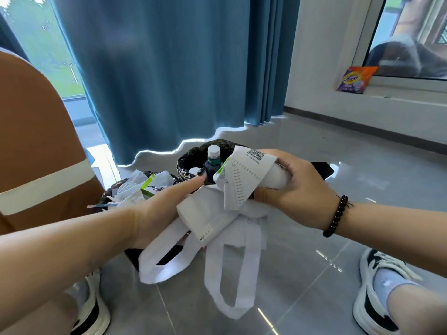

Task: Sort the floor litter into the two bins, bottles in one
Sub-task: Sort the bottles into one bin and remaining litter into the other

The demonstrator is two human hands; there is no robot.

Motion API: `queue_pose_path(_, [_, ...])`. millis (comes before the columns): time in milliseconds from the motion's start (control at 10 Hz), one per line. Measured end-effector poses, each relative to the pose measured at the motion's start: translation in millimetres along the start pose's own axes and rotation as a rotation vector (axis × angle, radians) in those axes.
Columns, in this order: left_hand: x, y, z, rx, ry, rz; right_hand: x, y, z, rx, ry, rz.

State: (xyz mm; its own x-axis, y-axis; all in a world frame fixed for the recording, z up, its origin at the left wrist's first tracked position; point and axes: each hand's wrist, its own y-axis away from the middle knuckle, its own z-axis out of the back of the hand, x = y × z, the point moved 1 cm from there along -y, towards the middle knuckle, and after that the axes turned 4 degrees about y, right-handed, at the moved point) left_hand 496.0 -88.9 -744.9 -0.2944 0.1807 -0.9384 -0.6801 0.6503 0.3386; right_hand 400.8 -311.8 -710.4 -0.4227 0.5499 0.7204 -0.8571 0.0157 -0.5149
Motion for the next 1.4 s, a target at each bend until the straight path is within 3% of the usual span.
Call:
queue_pose_path(100, [-15.6,25.8,-31.4,0.13,0.146,0.065,2.5,2.7,1.8,-0.03,0.266,0.337])
queue_pose_path(200, [-23.1,26.2,-38.9,0.195,0.139,0.026,7.3,2.1,4.2,-0.05,0.54,0.61])
queue_pose_path(300, [-27.5,31.2,-39.9,0.194,0.185,-0.059,10.8,1.4,1.4,-0.084,0.713,0.768])
queue_pose_path(400, [-25.3,30.4,-36.2,0.13,0.154,-0.116,-1.3,5.4,-5.9,0.006,0.74,0.81])
queue_pose_path(600, [-17.0,30.5,-25.1,-0.027,0.027,-0.118,-21.9,22.1,-5.4,0.39,0.437,0.462])
queue_pose_path(700, [-13.3,32.3,-22.0,-0.101,-0.013,-0.132,-15.4,22.0,-8.2,0.303,0.215,0.316])
queue_pose_path(800, [-11.3,31.9,-20.9,-0.071,0.019,-0.185,-11.0,12.3,-13.1,0.193,0.037,0.009])
queue_pose_path(900, [-11.2,33.0,-20.4,-0.018,0.078,-0.197,-11.2,6.1,-20.3,0.31,-0.425,-0.425])
queue_pose_path(1000, [-5.7,30.1,-16.4,-0.021,0.141,-0.152,-12.5,2.8,-34.0,0.304,-0.721,-0.612])
queue_pose_path(1200, [9.5,32.4,-9.2,-0.102,0.131,0.019,-19.7,5.4,-63.1,0.261,-0.625,-0.726])
queue_pose_path(1300, [15.9,40.5,5.2,-0.072,0.073,0.146,-19.4,4.7,-75.4,0.299,-0.492,-0.658])
queue_pose_path(1400, [18.1,48.1,22.7,-0.102,0.085,0.166,-14.1,-6.3,-87.3,0.311,-0.406,-0.597])
